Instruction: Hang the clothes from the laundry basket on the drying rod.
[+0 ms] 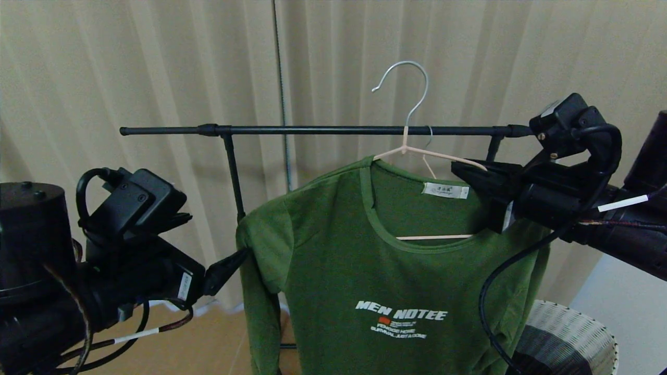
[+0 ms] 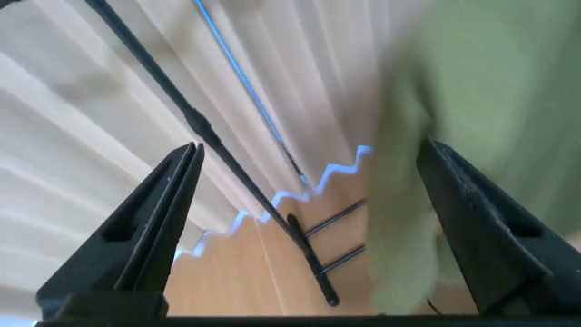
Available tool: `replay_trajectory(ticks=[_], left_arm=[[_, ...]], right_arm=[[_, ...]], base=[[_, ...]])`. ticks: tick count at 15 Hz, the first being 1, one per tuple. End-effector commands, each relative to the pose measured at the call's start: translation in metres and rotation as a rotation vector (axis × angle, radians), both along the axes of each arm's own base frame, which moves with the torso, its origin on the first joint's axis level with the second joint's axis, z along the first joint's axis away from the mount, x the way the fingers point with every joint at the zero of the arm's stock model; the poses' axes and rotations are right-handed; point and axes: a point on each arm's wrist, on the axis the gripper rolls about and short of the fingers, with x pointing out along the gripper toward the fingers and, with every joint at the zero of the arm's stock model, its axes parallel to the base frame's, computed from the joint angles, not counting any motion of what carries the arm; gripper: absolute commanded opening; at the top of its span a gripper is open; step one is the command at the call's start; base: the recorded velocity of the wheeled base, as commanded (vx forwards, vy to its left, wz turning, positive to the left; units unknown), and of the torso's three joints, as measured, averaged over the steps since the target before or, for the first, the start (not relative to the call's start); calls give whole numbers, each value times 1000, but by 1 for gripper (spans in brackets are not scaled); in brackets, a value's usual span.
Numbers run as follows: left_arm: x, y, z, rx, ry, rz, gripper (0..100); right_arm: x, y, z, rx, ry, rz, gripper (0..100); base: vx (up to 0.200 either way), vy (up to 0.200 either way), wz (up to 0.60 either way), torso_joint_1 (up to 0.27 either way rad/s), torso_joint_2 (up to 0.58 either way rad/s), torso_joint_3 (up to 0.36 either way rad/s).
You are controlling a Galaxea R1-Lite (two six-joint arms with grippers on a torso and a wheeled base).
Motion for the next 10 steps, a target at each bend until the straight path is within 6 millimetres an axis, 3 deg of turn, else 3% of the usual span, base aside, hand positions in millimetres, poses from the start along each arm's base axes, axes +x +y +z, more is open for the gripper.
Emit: replay_trajectory(ticks=[1,5,6,10], left_arm=[[9,-3,-6,16,30,9,100],[12,-5,-8,8,41,7,100],[13,-5,-8,7,40,5,0],[17,-8,-9,-15,21,-14,0]], right_arm=[[0,0,0,0,1,6,0],[-2,2,0,1,0,24,0],[-3,4,1,2,-3,32,0],[-3,4,1,2,-3,32,0]], base=[[0,0,0,0,0,0],[0,0,0,0,0,0],[0,0,0,0,0,0],[0,0,0,0,0,0]])
